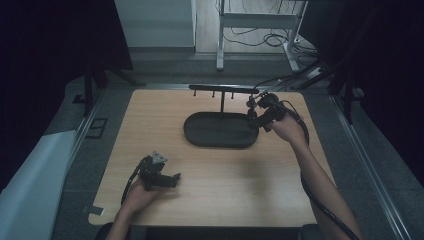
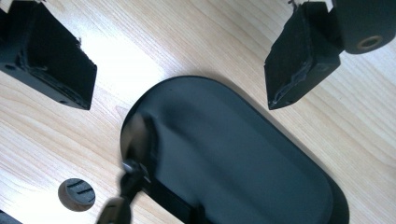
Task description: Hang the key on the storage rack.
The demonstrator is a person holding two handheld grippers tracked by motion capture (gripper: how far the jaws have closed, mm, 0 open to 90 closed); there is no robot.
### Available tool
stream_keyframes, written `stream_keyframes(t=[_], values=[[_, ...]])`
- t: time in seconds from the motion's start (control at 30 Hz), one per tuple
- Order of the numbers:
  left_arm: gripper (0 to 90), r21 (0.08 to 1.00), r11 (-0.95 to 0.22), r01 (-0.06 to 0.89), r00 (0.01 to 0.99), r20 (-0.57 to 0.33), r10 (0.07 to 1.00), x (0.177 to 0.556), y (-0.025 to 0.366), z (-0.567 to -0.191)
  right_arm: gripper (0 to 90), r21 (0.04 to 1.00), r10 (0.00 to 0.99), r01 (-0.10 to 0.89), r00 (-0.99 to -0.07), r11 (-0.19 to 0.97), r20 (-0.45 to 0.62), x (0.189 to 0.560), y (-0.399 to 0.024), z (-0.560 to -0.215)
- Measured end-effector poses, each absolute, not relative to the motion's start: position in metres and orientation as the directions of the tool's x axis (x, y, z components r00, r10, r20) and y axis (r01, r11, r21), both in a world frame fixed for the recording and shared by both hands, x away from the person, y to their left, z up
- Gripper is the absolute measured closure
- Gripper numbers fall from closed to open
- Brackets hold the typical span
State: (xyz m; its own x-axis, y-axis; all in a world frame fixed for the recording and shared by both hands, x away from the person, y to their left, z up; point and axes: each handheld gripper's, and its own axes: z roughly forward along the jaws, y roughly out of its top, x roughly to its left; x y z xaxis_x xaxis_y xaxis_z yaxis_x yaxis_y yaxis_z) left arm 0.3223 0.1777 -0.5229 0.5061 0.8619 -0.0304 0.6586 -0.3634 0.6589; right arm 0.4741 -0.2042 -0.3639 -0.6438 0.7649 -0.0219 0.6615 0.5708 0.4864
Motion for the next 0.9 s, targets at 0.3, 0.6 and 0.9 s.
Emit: stream_keyframes(t=[0.3, 0.6, 0.9], values=[[0.0, 0.659, -0.363, 0.659, 0.506, -0.031, 0.862, 0.322, 0.178, -0.523, 5.4, 0.486, 0.757, 0.657, -0.653, 0.576, -0.014, 0.464, -0.213, -0.363], [0.0, 0.657, -0.364, 0.660, 0.506, -0.030, 0.862, 0.322, 0.178, -0.523, 4.6, 0.488, 0.755, 0.657, -0.655, 0.574, -0.007, 0.454, -0.220, -0.366], [0.0, 0.657, -0.363, 0.661, 0.505, -0.031, 0.862, 0.322, 0.178, -0.523, 5.0, 0.505, 0.756, 0.653, -0.654, 0.564, 0.001, 0.443, -0.235, -0.374]])
